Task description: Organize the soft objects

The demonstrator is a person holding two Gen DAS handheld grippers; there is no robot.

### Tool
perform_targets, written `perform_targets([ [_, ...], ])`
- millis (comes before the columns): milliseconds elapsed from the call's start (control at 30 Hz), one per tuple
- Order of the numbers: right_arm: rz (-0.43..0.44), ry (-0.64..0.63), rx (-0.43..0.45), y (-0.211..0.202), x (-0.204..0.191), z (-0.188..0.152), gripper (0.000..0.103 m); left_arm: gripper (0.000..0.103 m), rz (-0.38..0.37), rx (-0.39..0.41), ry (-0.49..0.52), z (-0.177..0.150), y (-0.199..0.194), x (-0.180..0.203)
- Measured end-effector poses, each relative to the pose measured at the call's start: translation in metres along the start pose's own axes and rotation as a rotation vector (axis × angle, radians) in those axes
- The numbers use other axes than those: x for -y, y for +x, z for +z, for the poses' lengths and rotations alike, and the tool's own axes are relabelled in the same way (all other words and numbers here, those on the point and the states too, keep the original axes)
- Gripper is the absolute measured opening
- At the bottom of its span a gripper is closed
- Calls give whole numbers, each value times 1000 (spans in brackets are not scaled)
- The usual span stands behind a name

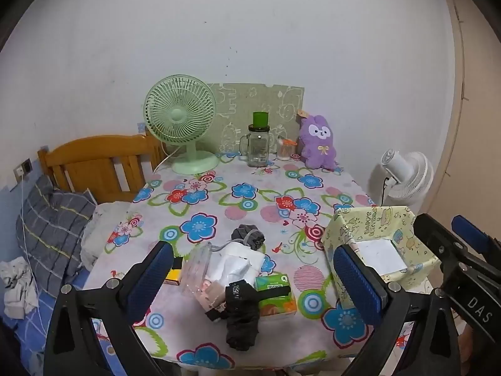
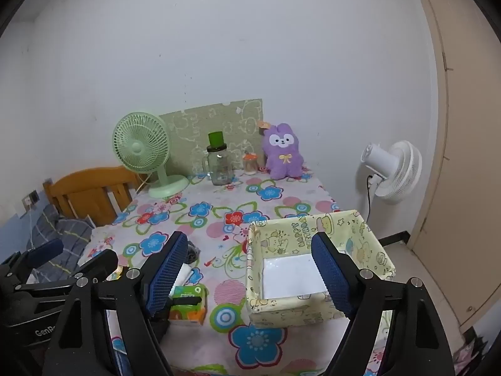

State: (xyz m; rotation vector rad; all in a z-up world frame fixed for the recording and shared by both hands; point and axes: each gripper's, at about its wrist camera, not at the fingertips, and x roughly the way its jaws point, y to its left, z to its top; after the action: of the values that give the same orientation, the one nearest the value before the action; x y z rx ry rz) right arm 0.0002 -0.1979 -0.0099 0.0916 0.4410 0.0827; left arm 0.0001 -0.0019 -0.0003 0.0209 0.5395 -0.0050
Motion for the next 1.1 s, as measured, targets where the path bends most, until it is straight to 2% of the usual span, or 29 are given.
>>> perform_targets([
  [33,-4,-7,3,0,0,0,83,103,-9,-35,-31,1,2,-1],
  [67,-4,-13,4,0,0,-1,83,103,-5,-36,-40,1,3,-1],
  [200,16,6,14,-2,9,0,83,103,11,-15,-42,2,3,4],
  [367,-18,-39,-1,-2,-2,-2,83,103,16,18,-50,-3,-4,-2],
  [600,-24,-33,-16,-2,-2,-1,83,103,-25,23,-45,-4,-3,-3],
  [967,-30,-20,-28,2,4,-6,83,103,-45,4,-24,-6,4,3],
  [1100,-37,-19,-26,3,4,-5,83,103,-29,5,-16,-7,4,6],
])
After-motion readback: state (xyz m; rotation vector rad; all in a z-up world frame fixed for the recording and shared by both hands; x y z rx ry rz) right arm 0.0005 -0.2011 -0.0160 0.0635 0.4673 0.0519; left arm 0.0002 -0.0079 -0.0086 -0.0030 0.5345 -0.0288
